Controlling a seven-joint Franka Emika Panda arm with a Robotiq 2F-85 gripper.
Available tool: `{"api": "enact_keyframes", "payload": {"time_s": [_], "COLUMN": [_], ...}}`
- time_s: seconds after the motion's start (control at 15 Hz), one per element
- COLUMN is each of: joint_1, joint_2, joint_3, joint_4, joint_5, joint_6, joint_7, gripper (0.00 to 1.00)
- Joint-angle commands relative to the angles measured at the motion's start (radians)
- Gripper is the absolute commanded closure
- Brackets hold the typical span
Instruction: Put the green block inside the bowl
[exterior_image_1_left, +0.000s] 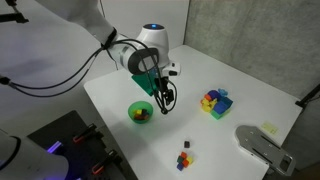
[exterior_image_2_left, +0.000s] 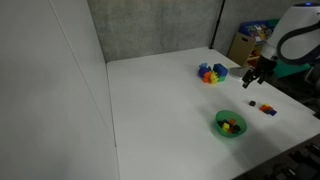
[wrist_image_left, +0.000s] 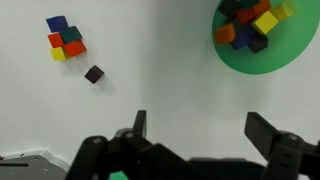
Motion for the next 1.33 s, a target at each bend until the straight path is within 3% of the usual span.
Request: {"api": "enact_keyframes", "payload": {"time_s": [0.0,0.4,1.0,1.27], "joint_1": [-0.022,-0.035,-0.023,-0.063], "joint_2": [0.102,0.243,0.254,0.309], "joint_3": [-0.027,-0.063,-0.070,-0.066], "joint_4": [0.069,0.161,0.154,0.193], "joint_5": [-0.007,-0.002,-0.004,0.004], "joint_6": [0.028,0.020,0.050,0.071], "joint_7": [-0.049,-0.038,-0.028,-0.095], "gripper": [0.00,0.00,0.00,0.00]}}
